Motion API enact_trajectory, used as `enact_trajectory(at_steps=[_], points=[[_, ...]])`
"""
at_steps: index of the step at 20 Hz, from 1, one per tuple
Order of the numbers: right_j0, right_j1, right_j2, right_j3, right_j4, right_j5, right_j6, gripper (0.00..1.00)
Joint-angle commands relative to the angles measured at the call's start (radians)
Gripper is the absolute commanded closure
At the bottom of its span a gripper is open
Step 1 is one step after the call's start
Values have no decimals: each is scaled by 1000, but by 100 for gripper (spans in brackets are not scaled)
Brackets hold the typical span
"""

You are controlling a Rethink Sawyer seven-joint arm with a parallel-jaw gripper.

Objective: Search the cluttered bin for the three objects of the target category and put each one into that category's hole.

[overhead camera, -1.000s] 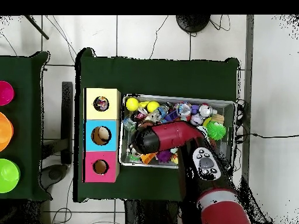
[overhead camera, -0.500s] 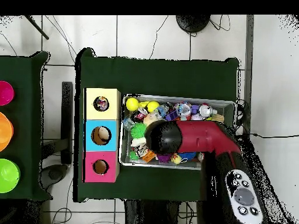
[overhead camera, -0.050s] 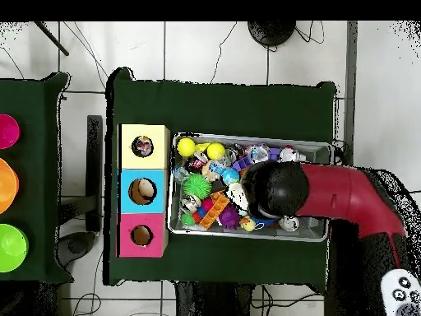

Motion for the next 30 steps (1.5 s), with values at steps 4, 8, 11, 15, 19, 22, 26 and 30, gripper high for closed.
enact_trajectory(at_steps=[4, 8, 11, 15, 19, 22, 26, 30], points=[[-96, 22, 160, -39, -52, 70, -398, 100], [-124, 28, 177, -16, -65, 39, -399, 100], [-142, 35, 191, -17, -74, 35, -411, 100], [-157, 48, 211, -7, -90, 14, -409, 100], [-172, 43, 229, 43, -91, -4, -397, 100], [-205, 26, 244, 104, -86, -23, -405, 100], [-257, 42, 258, 174, -119, -85, -405, 100], [-294, 80, 262, 250, -181, -197, -359, 100]])
